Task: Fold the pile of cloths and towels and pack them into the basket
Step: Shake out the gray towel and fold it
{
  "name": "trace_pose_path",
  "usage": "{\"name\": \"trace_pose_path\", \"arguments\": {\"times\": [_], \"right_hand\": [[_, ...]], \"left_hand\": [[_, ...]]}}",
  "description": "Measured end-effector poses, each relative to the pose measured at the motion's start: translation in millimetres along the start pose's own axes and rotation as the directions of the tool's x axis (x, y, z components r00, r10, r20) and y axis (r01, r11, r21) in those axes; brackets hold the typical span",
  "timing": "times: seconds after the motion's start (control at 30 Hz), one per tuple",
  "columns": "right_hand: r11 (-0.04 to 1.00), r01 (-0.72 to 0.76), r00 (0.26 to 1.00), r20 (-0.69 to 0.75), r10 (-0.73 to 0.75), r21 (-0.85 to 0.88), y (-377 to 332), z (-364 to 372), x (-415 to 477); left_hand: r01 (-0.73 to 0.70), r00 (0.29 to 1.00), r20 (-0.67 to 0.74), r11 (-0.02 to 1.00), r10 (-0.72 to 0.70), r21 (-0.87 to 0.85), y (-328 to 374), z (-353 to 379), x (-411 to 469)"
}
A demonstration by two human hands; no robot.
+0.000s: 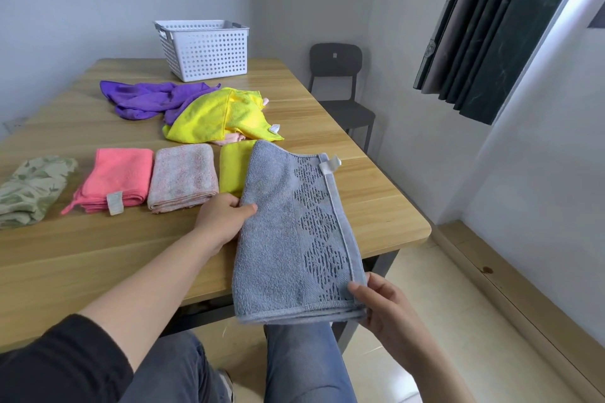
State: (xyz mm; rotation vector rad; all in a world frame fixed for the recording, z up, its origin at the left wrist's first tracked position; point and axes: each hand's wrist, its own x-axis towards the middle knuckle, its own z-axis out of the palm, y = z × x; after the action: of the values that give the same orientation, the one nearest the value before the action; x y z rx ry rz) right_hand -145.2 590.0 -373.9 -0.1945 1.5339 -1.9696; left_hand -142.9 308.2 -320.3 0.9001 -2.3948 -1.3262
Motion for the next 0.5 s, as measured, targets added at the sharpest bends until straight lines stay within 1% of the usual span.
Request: {"name": "trace_pose_path", "arguments": {"times": [0.1, 0.17, 0.2, 0.27, 0.33, 0.37, 0.43, 0.5], "right_hand": [[0.999, 0.002, 1.000, -0.014, -0.002, -0.034, -1.0, -0.5, -4.6], [0.998, -0.050, 0.999, -0.003, 0.050, -0.034, -2.3, -1.0, -8.7], [0.995, -0.094, 0.995, 0.010, 0.095, -0.013, -2.5, -1.5, -10.2], [0.977, -0.195, 0.980, 0.047, 0.191, 0.086, -3.5, -0.2, -13.7], [0.951, -0.256, 0.966, 0.075, 0.246, 0.175, -4.7, 4.3, -15.2], [0.944, -0.274, 0.962, 0.076, 0.264, 0.186, -4.5, 6.5, -14.5], [0.946, -0.289, 0.957, 0.067, 0.282, 0.146, -3.7, 10.9, -12.0], [0.958, -0.269, 0.963, 0.016, 0.269, 0.101, -0.4, 12.0, -8.4]], "left_hand": [[-0.006, 1.000, -0.015, 1.000, 0.006, -0.015, -1.4, 1.2, -0.2], [-0.007, 1.000, -0.019, 1.000, 0.007, -0.017, -2.0, 1.3, -0.6], [-0.007, 1.000, -0.017, 1.000, 0.007, -0.013, -2.3, 1.3, -0.6], [-0.011, 1.000, -0.015, 1.000, 0.011, 0.008, -2.7, 1.4, -0.6], [-0.011, 1.000, -0.019, 1.000, 0.012, 0.025, -2.3, 1.5, -0.6], [-0.009, 1.000, -0.022, 1.000, 0.010, 0.028, -2.2, 1.4, -0.7], [-0.006, 1.000, -0.023, 1.000, 0.007, 0.026, -2.6, 1.0, -0.8], [-0.003, 1.000, -0.019, 1.000, 0.004, 0.019, -3.0, 0.4, -1.4]]}}
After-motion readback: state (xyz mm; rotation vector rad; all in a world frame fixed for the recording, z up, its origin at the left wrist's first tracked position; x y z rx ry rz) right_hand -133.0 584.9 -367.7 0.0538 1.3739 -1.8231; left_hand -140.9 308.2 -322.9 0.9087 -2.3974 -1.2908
